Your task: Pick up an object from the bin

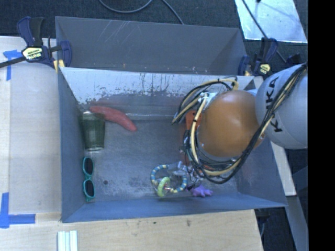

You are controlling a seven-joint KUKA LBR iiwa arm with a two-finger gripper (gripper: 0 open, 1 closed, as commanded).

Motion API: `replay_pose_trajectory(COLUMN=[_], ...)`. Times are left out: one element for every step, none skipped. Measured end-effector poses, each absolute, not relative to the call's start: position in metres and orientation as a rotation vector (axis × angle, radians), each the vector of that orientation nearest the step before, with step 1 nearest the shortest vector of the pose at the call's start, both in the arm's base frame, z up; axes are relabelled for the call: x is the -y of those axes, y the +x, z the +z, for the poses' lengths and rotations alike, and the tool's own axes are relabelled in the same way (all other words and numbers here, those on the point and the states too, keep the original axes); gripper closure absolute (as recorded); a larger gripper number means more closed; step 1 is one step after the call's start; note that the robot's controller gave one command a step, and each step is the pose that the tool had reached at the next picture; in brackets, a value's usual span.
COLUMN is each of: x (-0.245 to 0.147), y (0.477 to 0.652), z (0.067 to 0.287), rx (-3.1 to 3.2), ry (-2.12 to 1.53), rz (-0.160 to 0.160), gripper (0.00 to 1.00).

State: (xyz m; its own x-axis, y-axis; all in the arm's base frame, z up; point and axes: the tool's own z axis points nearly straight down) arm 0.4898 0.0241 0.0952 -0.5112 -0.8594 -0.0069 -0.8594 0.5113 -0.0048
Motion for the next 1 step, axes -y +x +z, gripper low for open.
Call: replay_pose_trajectory(x=[-0.0242], y=[0.4898], z=[0.0952], rx=[-2.724], ry=[-1.548], rz=[-0.001], gripper=[1.00])
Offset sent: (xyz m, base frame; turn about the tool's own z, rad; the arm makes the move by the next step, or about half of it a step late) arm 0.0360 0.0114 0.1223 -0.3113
